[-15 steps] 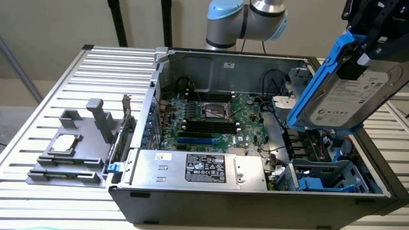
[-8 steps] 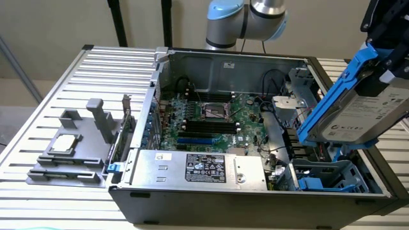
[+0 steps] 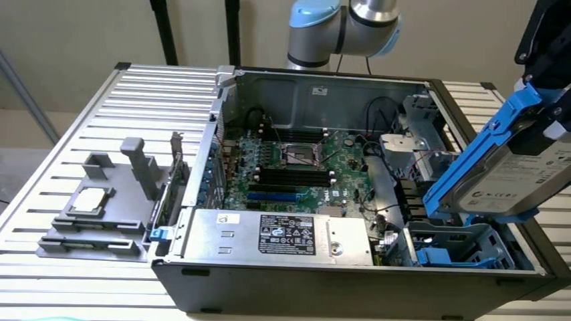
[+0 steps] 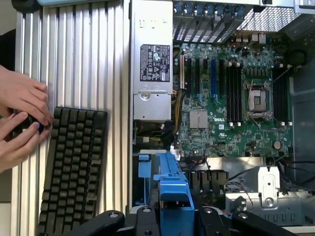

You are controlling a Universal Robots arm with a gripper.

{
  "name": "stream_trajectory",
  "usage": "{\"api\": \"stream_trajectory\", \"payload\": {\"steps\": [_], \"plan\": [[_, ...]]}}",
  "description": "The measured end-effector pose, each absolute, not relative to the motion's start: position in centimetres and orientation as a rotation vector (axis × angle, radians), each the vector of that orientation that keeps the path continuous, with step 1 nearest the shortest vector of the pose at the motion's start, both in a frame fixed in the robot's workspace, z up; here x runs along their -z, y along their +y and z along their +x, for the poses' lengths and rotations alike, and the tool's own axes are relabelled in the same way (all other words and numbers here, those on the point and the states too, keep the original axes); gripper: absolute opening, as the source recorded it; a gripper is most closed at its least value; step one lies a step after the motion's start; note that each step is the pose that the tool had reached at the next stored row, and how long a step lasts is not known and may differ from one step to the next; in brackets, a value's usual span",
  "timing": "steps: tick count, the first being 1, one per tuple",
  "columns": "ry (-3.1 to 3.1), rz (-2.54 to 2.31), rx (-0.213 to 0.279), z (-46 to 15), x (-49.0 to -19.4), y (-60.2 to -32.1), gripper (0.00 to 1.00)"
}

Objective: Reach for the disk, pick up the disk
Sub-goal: 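Pick up the disk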

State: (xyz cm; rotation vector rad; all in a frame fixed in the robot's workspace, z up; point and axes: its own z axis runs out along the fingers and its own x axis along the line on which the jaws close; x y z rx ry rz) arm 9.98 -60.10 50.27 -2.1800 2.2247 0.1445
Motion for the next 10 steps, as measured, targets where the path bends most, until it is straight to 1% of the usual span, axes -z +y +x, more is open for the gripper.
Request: {"api": "stream_trajectory", "payload": {"steps": [10], "plan": [[2.191, -2.19, -0.115, 10.3, -49.26, -60.12, 0.33]]}}
